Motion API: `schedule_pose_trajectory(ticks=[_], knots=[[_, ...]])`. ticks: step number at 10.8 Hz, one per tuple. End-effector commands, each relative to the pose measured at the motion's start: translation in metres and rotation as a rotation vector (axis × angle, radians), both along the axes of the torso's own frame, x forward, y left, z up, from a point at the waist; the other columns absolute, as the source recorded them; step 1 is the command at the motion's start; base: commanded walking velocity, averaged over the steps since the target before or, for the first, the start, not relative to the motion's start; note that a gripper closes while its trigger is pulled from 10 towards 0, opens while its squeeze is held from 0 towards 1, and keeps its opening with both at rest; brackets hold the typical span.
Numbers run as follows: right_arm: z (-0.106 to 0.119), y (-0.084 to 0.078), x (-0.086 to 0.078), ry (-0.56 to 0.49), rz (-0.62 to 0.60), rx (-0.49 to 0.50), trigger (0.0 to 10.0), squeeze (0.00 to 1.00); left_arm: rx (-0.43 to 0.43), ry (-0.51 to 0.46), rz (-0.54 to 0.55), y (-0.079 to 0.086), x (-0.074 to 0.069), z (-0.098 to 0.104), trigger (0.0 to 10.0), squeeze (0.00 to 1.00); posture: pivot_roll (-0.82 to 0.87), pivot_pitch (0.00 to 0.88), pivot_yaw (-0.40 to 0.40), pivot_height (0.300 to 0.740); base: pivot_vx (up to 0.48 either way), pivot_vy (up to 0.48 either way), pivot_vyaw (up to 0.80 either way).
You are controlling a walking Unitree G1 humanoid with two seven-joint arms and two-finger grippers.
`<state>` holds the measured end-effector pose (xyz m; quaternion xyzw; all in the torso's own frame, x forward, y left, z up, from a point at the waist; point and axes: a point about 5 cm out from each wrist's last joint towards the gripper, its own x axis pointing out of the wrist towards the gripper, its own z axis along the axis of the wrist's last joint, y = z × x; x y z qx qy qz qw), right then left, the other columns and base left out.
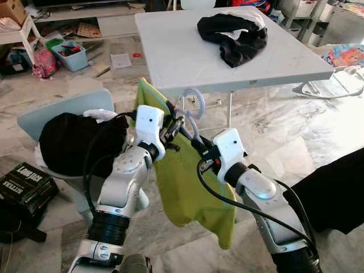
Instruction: Hang hanger
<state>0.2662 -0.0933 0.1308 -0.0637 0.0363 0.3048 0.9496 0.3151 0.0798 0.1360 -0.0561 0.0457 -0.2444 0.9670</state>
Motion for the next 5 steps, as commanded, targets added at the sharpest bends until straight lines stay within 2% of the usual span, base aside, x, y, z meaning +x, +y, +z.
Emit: schedule_pose_trajectory(ticks=[1, 4, 5], knots=[[0.032, 0.003, 0.0, -0.149, 0.02, 0.049, 10.0, 0.0, 0.048, 0.061, 0.028, 0.009, 0.003, -0.013, 0.0, 0.0, -0.09, 0.0, -0.031, 0.74, 0.0, 0.0, 0.0], [0.024, -0.007, 0.006, -0.15, -0.057, -0.02, 10.0, 0.0, 0.066, 0.045, 0.081, 0.024, 0.01, -0.009, 0.0, 0.0, -0.09, 0.0, -0.031, 0.74, 0.0, 0.0, 0.0], [0.023, -0.009, 0.008, -0.152, -0.076, -0.033, 10.0, 0.0, 0.066, 0.043, 0.083, 0.024, 0.011, -0.009, 0.0, 0.0, -0.09, 0.0, -0.031, 0.74, 0.0, 0.0, 0.0]])
